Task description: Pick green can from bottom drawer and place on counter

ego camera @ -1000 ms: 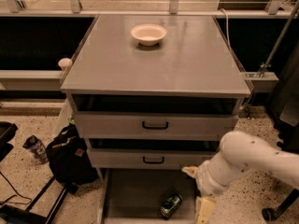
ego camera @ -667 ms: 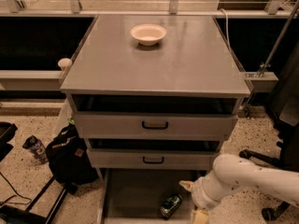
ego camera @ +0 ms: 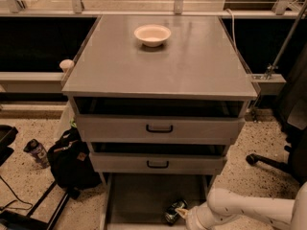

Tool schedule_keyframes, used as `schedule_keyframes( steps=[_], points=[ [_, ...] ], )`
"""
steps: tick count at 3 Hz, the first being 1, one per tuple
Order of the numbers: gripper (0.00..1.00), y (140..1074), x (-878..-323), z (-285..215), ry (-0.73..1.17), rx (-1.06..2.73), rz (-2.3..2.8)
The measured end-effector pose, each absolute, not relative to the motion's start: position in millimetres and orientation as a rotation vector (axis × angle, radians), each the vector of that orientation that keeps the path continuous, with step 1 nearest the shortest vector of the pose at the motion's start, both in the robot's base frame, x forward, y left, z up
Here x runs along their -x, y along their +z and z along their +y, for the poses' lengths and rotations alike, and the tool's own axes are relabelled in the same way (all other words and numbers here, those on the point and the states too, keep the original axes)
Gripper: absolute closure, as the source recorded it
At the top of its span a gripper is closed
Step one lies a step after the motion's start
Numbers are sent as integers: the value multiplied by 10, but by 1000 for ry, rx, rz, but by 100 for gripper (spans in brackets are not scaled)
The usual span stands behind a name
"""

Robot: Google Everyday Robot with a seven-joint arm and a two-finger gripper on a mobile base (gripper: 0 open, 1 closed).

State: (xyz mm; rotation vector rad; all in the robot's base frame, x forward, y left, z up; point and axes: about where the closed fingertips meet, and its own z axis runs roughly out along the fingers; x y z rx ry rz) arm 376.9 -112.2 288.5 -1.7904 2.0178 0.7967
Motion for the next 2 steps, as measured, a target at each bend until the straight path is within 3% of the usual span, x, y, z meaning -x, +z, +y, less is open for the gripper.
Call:
schedule_keyframes(
  steps=[2],
  points=[
    [0, 3269, -3985, -1249, 699, 1826, 1999]
  ],
)
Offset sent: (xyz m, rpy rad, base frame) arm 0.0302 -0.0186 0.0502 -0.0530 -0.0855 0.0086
